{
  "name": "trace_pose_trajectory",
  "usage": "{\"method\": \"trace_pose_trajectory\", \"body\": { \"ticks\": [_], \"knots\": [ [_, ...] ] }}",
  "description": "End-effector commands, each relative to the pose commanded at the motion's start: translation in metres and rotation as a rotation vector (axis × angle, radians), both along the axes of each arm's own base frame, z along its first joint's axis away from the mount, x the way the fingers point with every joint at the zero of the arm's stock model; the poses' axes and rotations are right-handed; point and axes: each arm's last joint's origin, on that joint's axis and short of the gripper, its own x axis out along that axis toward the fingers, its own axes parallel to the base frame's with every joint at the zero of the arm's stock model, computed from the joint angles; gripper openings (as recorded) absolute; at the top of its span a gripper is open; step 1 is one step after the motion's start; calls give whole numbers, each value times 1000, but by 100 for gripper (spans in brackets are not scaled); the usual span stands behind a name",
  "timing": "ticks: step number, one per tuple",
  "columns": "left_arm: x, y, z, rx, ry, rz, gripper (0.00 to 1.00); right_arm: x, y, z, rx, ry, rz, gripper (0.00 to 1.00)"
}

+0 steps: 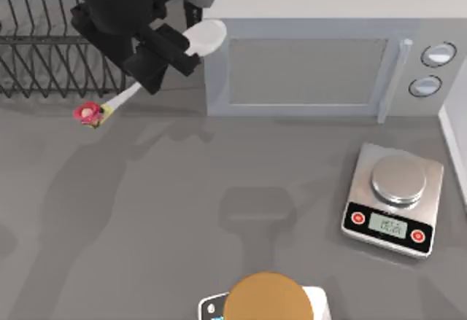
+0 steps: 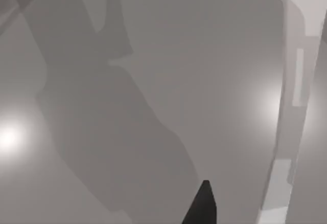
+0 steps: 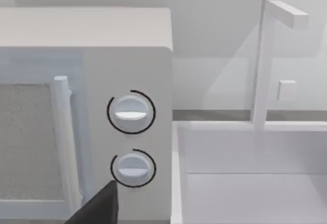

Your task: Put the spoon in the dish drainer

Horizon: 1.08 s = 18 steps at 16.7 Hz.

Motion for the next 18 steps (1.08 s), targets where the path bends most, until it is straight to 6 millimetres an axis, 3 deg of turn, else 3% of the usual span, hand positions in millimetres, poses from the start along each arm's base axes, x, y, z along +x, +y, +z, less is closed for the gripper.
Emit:
{"method": "trace_pose_trajectory", "body": {
  "ticks": [3,9,14,18],
  "knots": [
    [-3,26,18,-82,-120,85,0,0,0,0,0,0,0,100],
    [-32,109,60,-318,-541,360,0,0,0,0,0,0,0,100],
    [-90,169,89,-499,-1002,536,0,0,0,0,0,0,0,100],
    [-143,192,100,-581,-1302,593,0,0,0,0,0,0,0,100]
  ]
}}
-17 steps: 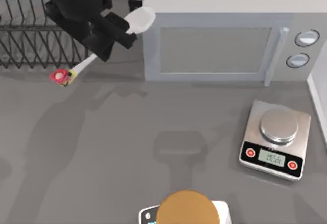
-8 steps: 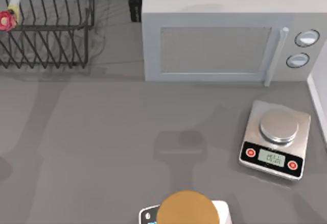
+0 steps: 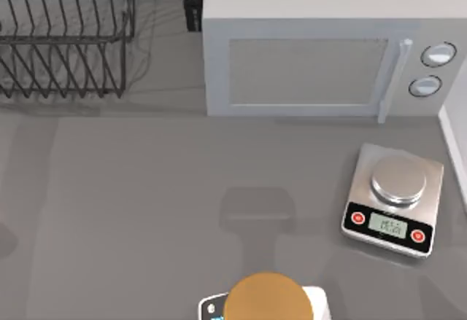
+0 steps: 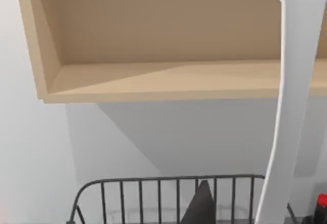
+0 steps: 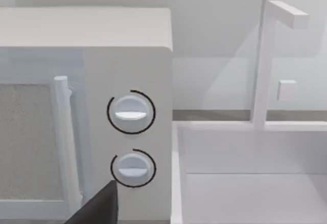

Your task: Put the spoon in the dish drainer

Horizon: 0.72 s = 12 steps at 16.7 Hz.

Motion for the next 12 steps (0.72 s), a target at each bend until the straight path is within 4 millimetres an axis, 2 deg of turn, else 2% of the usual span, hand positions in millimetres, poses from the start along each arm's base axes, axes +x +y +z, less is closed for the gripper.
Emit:
{"method": "trace_pose_trajectory", "body": {
  "ticks": [3,7,10,12],
  "knots": [
    [-18,5,0,-11,-88,33,0,0,0,0,0,0,0,100],
    [-19,6,0,-12,-93,35,0,0,0,0,0,0,0,100],
    [-14,5,0,-9,-93,31,0,0,0,0,0,0,0,100],
    [3,7,-5,-11,-91,28,0,0,0,0,0,0,0,100]
  ]
}}
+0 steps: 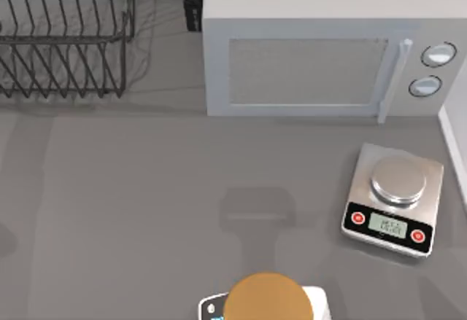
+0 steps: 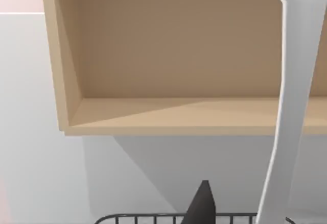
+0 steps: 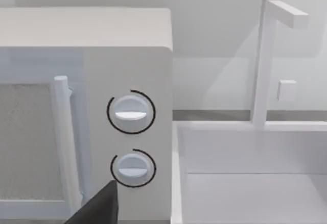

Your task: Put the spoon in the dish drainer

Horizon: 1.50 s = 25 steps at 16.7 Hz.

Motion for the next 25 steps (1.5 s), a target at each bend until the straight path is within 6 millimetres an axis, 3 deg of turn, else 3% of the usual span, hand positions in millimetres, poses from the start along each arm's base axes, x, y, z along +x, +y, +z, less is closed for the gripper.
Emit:
{"method": "trace_pose_trajectory", "body": {
  "ticks": [4,8,11,14,16,21,25],
  "knots": [
    [63,6,-30,-2,5,2,0,0,0,0,0,0,0,100],
    [129,7,-88,0,-5,6,0,0,0,0,0,0,0,100],
    [160,3,-137,2,-18,7,0,0,0,0,0,0,0,100],
    [175,-2,-177,1,-12,8,0,0,0,0,0,0,0,100],
    [178,-5,-192,-1,-3,8,0,0,0,0,0,0,0,100],
    [178,-6,-195,-1,-2,8,0,0,0,0,0,0,0,100],
    [178,-6,-195,-1,-2,8,30,0,0,0,0,0,0,100]
  ]
}}
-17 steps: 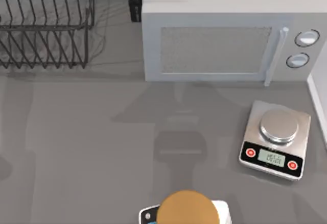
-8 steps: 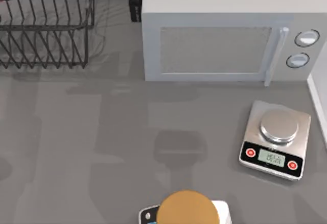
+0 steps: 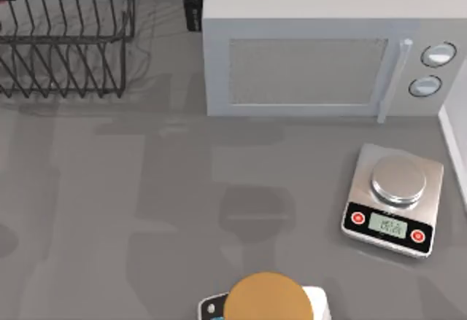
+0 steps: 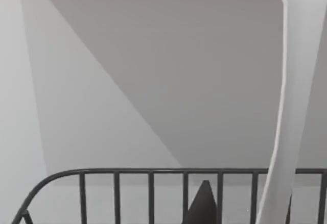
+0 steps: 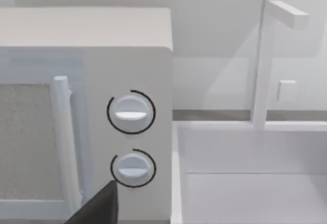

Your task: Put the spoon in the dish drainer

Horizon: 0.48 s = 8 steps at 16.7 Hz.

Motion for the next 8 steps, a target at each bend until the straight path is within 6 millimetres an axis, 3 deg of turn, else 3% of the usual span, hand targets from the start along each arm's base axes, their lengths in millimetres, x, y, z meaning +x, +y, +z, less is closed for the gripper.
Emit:
{"method": "trace_pose_trajectory", "body": {
  "ticks": [8],
  "knots": [
    [0,0,0,0,0,0,90,0,0,0,0,0,0,100]
  ]
}}
